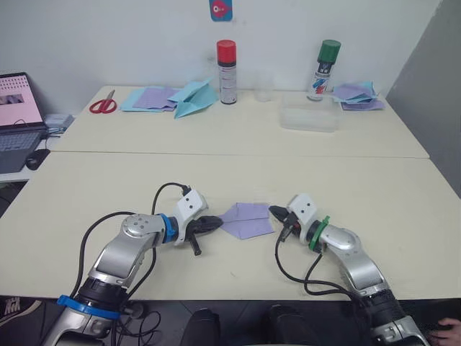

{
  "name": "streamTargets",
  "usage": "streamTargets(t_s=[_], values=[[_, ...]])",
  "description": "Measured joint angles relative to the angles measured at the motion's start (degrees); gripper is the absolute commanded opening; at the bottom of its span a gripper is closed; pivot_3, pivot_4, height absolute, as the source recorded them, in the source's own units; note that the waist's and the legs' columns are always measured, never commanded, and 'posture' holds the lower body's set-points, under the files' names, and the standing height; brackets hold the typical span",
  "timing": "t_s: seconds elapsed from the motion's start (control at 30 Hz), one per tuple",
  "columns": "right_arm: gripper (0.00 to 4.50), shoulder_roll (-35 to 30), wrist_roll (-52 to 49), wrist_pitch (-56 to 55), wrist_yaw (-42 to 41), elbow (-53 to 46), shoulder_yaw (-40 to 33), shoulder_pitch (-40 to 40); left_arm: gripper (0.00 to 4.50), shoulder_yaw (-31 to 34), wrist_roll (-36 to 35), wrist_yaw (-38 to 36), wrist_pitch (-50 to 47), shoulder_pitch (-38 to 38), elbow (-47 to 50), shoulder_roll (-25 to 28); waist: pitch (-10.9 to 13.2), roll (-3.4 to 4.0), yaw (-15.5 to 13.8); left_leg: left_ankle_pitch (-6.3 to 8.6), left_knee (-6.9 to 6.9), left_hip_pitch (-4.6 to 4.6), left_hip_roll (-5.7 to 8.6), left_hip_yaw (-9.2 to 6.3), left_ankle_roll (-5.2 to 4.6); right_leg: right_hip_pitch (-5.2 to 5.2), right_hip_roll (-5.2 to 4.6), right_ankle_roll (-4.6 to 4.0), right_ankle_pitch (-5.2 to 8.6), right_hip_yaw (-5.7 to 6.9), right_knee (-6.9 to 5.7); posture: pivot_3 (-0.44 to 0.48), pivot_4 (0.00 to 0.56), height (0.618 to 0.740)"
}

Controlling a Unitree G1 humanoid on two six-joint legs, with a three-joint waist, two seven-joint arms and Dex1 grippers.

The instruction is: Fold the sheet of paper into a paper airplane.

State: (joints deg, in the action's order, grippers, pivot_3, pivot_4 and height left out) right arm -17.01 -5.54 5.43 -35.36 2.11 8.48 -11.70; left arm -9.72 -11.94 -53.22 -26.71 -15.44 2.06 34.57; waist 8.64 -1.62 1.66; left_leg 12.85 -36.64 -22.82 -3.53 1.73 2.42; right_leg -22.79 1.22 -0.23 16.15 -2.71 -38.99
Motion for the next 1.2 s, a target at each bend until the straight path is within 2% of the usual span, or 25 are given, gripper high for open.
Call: streamTargets(t_s=[0.13,0.3,0.4,0.57,0.7,0.87,1.03,1.2], values=[[0.02,0.55,-1.34,-5.84,-2.45,-0.76,-0.29,-1.24,0.00,0.00,0.00,0.08,0.83,0.03,-0.62,-0.53,0.03,0.06,-0.06,0.00,0.06,0.02,-0.01,0.00,0.00,0.01,0.03,0.00,0.00,0.16,0.00,0.000,0.150,0.740],[0.02,2.28,-0.78,-6.25,-4.26,-0.52,3.49,-1.77,0.00,0.00,0.01,0.05,0.95,0.04,-0.61,-0.53,0.04,0.07,-0.08,0.00,0.11,0.02,-0.01,0.00,0.00,0.01,0.02,0.00,0.00,0.11,0.00,0.000,0.150,0.740],[0.02,2.53,1.83,-6.18,-5.04,2.92,7.23,-3.51,0.00,-0.01,0.01,0.11,0.95,-0.08,-0.67,-0.54,0.04,0.07,-0.07,0.00,0.10,0.03,-0.01,-0.01,0.00,0.00,0.00,-0.06,0.04,0.07,0.00,0.000,0.150,0.740],[0.02,3.81,4.83,-4.19,-3.27,8.43,8.78,-5.63,0.00,0.36,-0.29,0.01,0.92,0.18,-0.34,-0.55,0.04,0.07,-0.05,0.00,0.12,0.02,-0.02,0.02,0.00,-0.03,-0.02,-0.04,0.02,0.03,0.00,0.000,0.150,0.740],[0.02,3.23,6.58,-2.69,-3.43,7.69,10.27,-6.43,0.00,1.91,-2.85,-0.05,-0.73,0.58,-0.08,-0.80,0.04,0.03,0.04,0.00,0.15,0.03,-0.06,-0.01,0.00,-0.06,0.00,-0.04,0.02,0.06,0.00,0.000,0.150,0.740],[0.02,3.00,6.56,-1.16,-3.39,6.59,10.68,-6.51,0.00,5.30,-7.45,0.79,-4.51,-1.54,0.87,-3.65,0.15,-0.22,0.04,0.00,0.18,-0.07,-0.06,0.01,0.00,-0.12,0.05,0.13,-0.07,0.13,0.00,0.000,0.150,0.740],[0.02,3.32,6.54,-0.81,-3.23,6.48,10.71,-6.51,0.00,2.09,-5.28,1.44,-1.71,-3.49,0.45,-5.80,0.15,-0.22,0.14,0.00,0.26,-0.04,-0.04,0.02,0.00,-0.14,0.08,0.15,-0.08,0.06,0.01,0.000,0.150,0.740],[0.02,3.70,6.52,-0.21,-2.93,6.22,10.73,-6.53,0.00,-1.51,-1.38,1.16,2.42,-2.57,-3.09,-5.63,0.15,-0.23,0.15,0.00,0.34,-0.09,-0.06,0.02,0.00,-0.27,0.11,0.15,-0.08,0.06,0.00,0.000,0.150,0.740]])
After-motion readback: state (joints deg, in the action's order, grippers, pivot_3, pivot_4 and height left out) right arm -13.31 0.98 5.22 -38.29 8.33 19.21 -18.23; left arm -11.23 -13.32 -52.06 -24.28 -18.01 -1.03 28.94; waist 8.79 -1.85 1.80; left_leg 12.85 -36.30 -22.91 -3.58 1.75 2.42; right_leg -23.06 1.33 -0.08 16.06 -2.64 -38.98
